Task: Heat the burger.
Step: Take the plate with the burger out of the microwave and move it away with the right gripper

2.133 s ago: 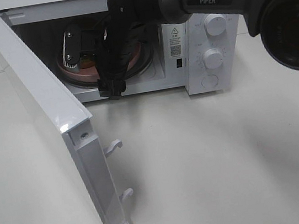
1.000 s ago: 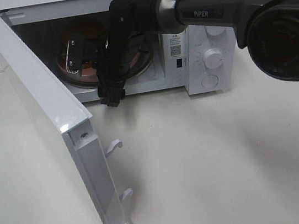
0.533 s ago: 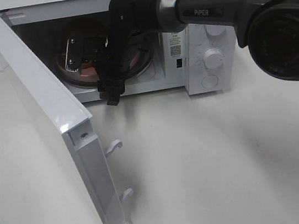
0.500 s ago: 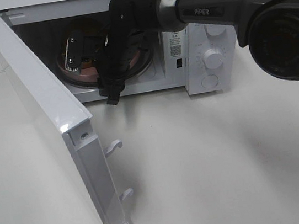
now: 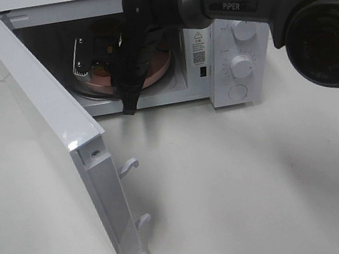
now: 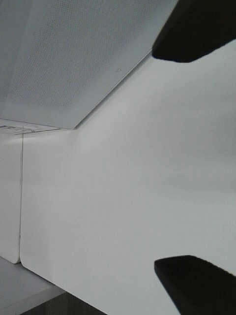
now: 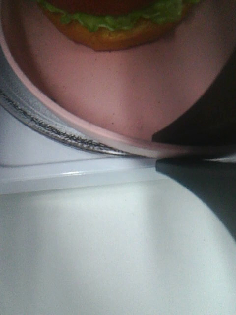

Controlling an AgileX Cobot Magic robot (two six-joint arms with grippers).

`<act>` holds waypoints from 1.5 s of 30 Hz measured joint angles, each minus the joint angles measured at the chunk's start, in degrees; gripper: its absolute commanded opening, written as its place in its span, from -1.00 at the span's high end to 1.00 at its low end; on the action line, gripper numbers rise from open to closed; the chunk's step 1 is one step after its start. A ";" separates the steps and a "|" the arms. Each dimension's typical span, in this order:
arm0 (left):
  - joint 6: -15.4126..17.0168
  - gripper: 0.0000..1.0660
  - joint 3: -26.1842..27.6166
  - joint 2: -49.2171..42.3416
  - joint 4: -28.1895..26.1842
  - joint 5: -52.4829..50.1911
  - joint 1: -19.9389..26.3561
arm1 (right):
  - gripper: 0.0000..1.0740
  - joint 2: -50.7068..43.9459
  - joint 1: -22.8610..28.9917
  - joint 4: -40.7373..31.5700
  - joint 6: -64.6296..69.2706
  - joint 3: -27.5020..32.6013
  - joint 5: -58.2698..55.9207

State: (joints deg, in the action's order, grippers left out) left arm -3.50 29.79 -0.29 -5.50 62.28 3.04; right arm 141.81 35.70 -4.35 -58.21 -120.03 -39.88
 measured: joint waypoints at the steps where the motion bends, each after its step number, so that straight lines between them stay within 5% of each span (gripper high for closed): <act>1: 0.00 -0.88 0.00 0.00 0.00 0.00 0.00 | 1.00 -0.17 -0.06 0.00 0.00 0.00 -0.34; 10: 0.00 -0.88 0.00 0.00 0.00 0.00 0.00 | 1.00 -1.83 0.00 -0.23 0.00 1.26 -4.24; 22: 0.00 -0.88 0.00 0.00 0.00 0.00 0.00 | 1.00 -11.80 0.57 0.63 0.06 19.08 4.58; 45: 0.00 -0.88 0.00 0.00 0.00 0.00 0.00 | 1.00 -20.51 2.69 3.27 -1.95 31.80 9.40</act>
State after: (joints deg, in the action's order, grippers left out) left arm -3.50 29.79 -0.29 -5.50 62.28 3.04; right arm 121.30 38.39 -1.09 -60.16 -88.24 -30.48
